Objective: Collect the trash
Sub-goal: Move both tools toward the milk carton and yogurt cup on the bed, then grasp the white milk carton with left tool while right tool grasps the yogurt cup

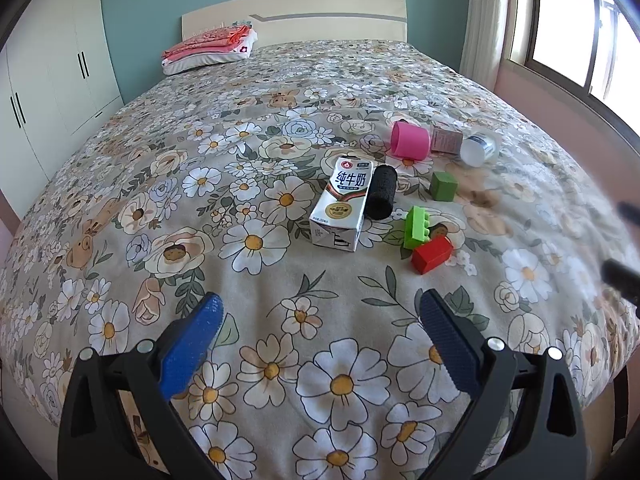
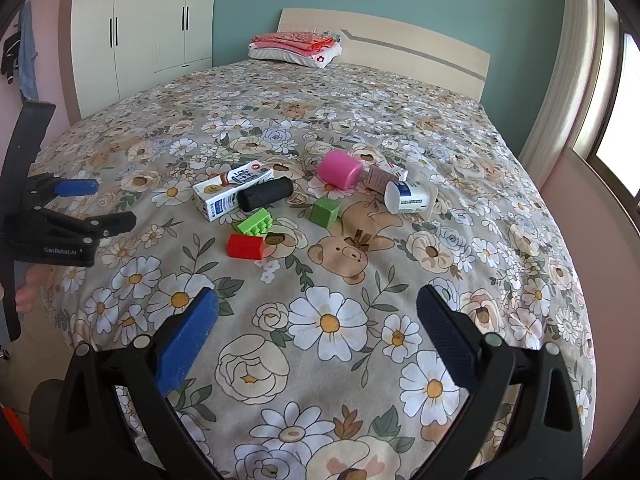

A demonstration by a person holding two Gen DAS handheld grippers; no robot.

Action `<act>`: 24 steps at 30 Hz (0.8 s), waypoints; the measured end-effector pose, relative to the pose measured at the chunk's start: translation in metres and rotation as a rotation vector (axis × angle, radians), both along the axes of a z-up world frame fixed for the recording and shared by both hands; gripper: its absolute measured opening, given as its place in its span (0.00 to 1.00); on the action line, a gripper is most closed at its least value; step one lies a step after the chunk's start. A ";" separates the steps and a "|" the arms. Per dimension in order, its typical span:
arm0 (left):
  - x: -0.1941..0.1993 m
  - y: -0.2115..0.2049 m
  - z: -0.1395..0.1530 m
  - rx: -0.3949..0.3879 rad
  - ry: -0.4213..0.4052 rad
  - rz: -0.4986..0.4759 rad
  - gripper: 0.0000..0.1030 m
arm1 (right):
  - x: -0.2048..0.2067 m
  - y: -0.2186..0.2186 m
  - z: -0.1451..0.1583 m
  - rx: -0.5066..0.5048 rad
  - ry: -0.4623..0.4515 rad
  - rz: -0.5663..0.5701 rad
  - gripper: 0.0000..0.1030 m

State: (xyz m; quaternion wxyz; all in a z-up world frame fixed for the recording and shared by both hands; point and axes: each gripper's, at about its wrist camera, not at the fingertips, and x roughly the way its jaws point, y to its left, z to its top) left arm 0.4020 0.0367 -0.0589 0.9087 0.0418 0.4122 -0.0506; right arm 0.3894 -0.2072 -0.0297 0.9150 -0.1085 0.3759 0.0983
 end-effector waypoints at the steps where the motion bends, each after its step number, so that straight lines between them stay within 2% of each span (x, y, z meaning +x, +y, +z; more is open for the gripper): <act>1: 0.009 0.001 -0.005 0.005 0.006 0.000 0.97 | 0.012 -0.005 -0.004 -0.003 -0.001 -0.010 0.94; 6: 0.045 0.001 -0.027 -0.018 0.035 -0.019 0.97 | 0.070 -0.025 -0.022 -0.065 -0.018 -0.053 0.94; 11: 0.074 -0.009 -0.042 -0.024 0.042 -0.047 0.97 | 0.126 -0.044 -0.040 -0.059 0.002 -0.069 0.94; 16: 0.105 -0.017 -0.054 -0.007 0.042 -0.054 0.97 | 0.177 -0.056 -0.065 -0.138 -0.011 -0.090 0.94; 24: 0.143 -0.027 -0.077 0.040 0.060 -0.066 0.97 | 0.252 -0.078 -0.107 -0.062 0.065 -0.063 0.94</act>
